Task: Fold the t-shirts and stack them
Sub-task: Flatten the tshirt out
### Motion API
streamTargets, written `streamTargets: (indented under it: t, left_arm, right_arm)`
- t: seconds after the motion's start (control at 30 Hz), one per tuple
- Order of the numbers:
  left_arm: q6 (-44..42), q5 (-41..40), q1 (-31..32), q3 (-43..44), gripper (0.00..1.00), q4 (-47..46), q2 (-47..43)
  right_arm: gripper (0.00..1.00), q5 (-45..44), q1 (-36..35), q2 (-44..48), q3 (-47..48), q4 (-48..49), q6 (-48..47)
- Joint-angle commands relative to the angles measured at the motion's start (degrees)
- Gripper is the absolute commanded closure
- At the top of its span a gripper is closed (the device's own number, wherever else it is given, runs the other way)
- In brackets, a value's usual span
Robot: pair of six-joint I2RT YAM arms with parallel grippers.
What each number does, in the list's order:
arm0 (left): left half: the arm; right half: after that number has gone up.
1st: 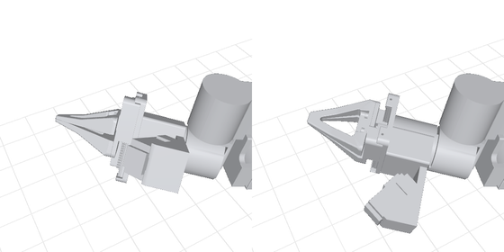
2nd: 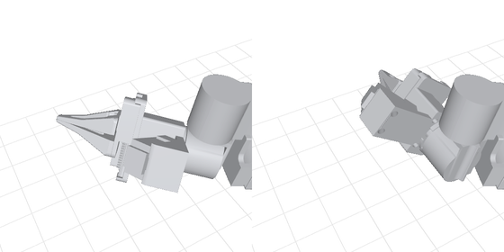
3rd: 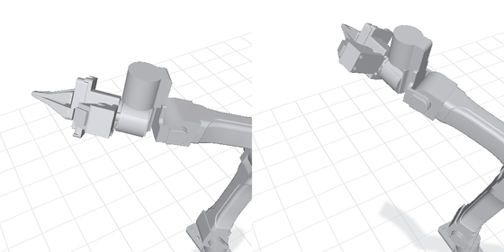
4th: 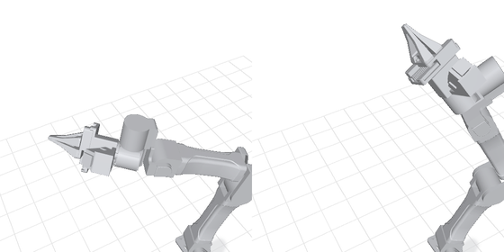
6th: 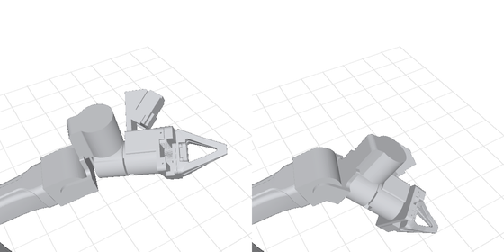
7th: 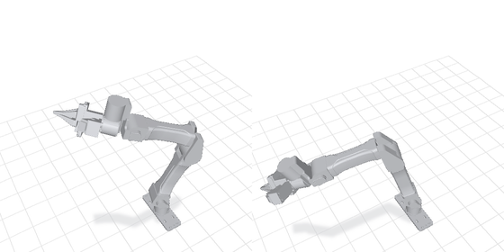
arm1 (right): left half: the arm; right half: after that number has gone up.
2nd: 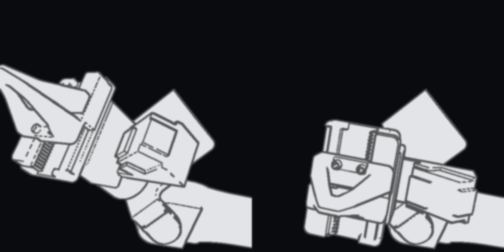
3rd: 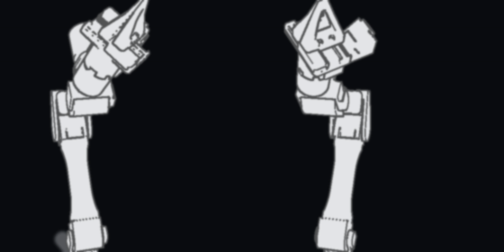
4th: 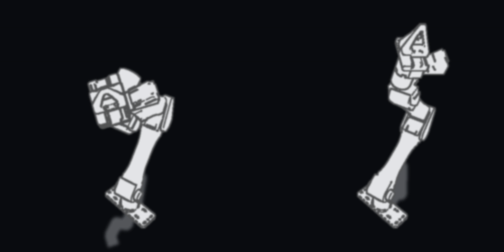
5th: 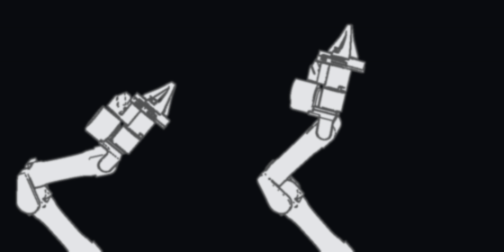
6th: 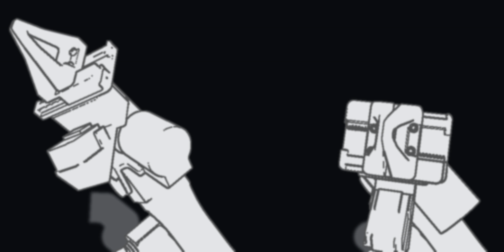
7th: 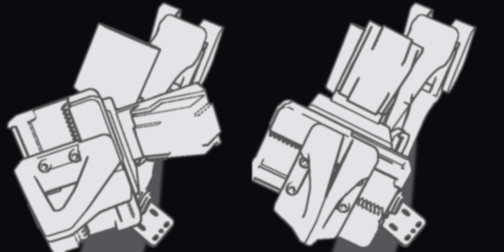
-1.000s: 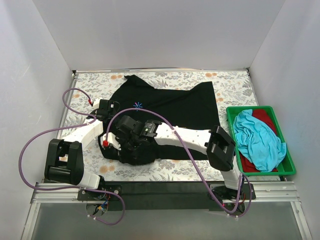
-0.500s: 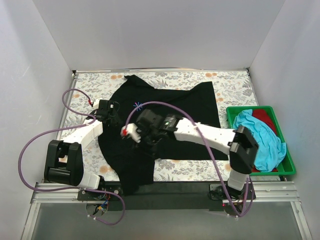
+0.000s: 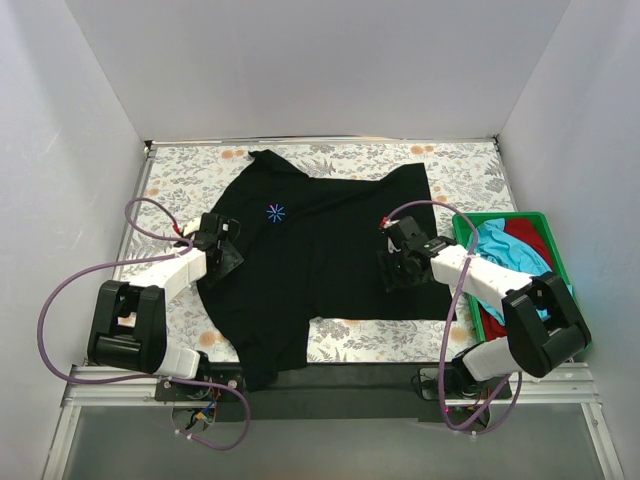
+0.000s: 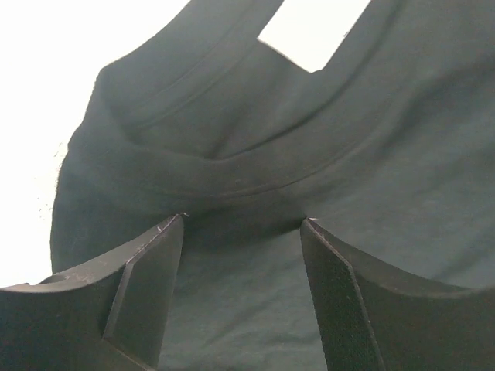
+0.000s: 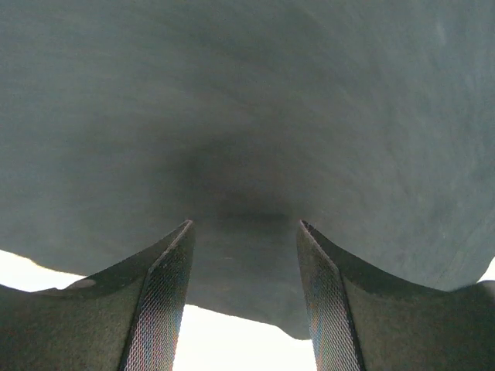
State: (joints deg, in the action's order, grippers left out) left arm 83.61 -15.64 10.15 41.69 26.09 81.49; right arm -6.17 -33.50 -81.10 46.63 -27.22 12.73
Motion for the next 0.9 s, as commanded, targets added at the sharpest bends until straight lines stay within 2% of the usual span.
streamTargets:
  t: [0.0,0.27,0.53,0.7,0.87]
  left_arm:
    - [4.45,-2.37,-0.83,-0.91,0.43,1.68,0.42]
    - [3.22,-4.49,-7.06,1.45,0.44,1.51,5.34]
    - [0.94,-2.29,-7.78,9.19,0.44,0.62,15.45]
    - [1.11,-2.82,-7.78,5.35,0.42,1.16,12.21]
    - [2.95,0.34,-7.78,-0.73,0.41,5.64,3.25]
  right_arm:
    - [0.47,-1.65,3.34,0.33,-3.47,3.58,5.63]
    - [0.45,-0.33,12.21,2.09,-11.47,3.58,8.63]
    - [0.45,-1.21,15.65,0.51,-8.76,4.02,7.13]
    - [0.45,0.99,15.65,2.16,-10.58,2.88,7.75]
    - [0.44,3.97,15.65,7.26,-13.05,-1.69,8.45]
